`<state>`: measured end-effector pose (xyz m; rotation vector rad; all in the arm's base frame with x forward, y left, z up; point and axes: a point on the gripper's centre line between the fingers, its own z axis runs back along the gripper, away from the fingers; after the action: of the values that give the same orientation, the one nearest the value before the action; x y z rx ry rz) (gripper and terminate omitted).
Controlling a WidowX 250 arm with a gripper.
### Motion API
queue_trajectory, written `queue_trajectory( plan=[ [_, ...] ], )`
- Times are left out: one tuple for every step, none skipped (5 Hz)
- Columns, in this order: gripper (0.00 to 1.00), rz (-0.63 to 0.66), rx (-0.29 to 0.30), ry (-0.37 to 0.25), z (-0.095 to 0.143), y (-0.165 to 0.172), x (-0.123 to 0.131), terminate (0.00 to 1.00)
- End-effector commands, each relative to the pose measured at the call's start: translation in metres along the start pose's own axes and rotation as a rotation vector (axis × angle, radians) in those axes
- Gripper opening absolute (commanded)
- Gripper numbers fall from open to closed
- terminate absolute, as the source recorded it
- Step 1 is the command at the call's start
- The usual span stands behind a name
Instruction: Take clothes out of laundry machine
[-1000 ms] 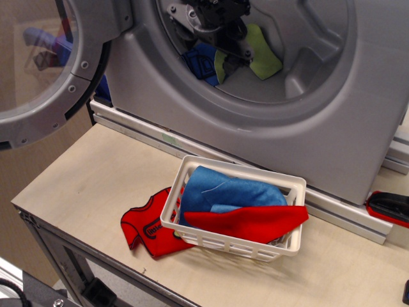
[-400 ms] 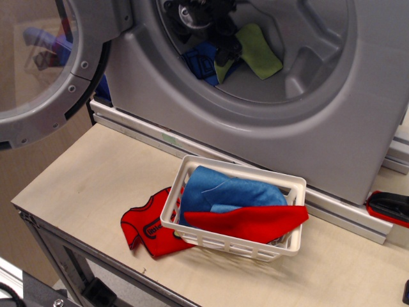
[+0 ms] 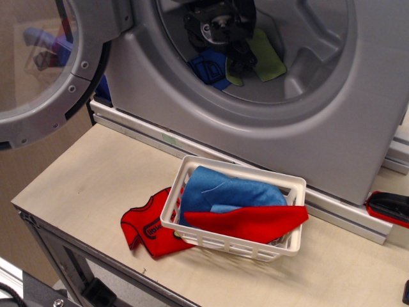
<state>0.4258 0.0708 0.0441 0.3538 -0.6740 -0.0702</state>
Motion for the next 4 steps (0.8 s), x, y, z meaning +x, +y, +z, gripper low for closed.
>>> queue_trajectory(
  plan=[
    [1.0, 0.014, 0.023, 0.015, 0.001, 0.001, 0.001, 0.0],
    [0.0, 0.009, 0.023, 0.039, 0.001, -0.003, -0.005, 0.0],
    [0.0, 0.047, 0.026, 0.039, 0.008, -0.006, -0.008, 0.0],
    [0.0, 0.056, 0.038, 0.043, 0.016, -0.005, -0.008, 0.0]
  ],
)
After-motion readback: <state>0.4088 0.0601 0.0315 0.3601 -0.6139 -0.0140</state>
